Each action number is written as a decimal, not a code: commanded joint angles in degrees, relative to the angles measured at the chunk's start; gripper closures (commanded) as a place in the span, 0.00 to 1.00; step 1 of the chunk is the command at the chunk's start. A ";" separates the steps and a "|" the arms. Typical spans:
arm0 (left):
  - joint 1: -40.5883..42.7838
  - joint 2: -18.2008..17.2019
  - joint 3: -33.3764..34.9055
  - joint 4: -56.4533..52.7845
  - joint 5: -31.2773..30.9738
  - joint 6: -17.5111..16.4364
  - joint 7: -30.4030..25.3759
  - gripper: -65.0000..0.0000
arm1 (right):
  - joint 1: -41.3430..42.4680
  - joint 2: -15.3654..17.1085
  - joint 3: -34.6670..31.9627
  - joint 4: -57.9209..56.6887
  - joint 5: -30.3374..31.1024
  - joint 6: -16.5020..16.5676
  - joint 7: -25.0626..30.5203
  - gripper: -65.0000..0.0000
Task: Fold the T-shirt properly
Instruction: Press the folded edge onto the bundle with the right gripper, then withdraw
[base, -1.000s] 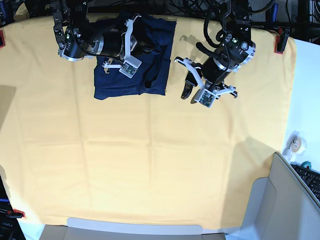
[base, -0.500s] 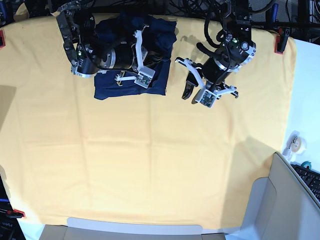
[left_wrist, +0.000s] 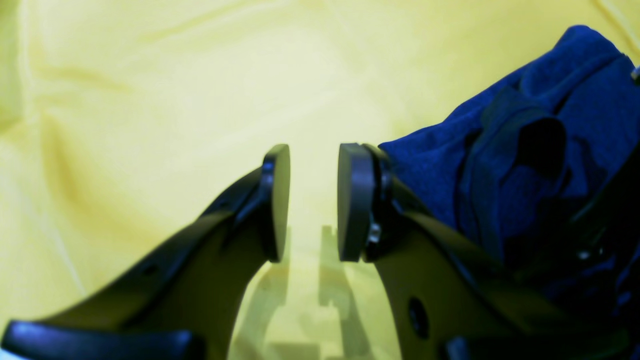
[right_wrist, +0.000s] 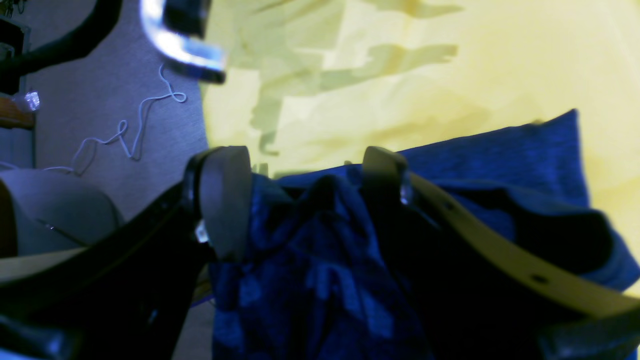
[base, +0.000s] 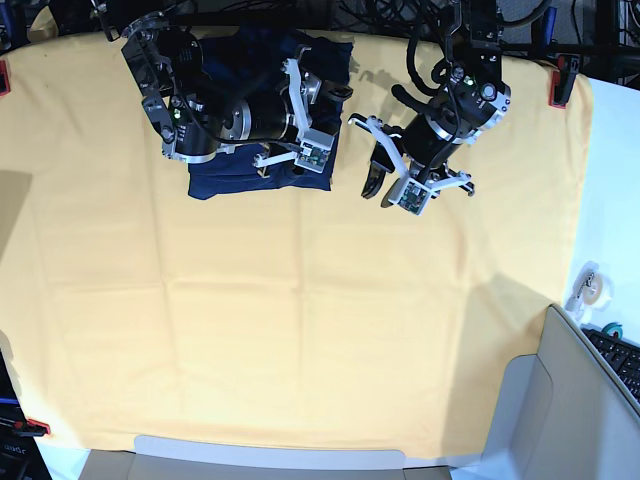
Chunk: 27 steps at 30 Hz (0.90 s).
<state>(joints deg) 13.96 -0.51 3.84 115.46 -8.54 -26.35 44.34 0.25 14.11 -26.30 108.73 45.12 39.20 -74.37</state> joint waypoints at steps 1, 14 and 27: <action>-0.46 0.12 -0.10 0.89 -0.74 0.11 -1.39 0.77 | 1.20 0.00 1.91 1.29 0.99 0.58 1.36 0.46; -0.02 0.29 -0.01 0.89 -0.74 0.11 -1.39 0.77 | -0.30 -0.79 28.46 2.96 4.68 0.49 1.45 0.83; -0.11 0.38 -0.01 0.89 -0.83 0.11 -1.39 0.77 | -6.98 2.02 20.37 1.21 -7.45 0.23 1.01 1.00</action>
<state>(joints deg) 14.24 -0.21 3.84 115.44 -8.56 -26.35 44.34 -7.31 15.68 -5.87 108.92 36.71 39.07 -74.17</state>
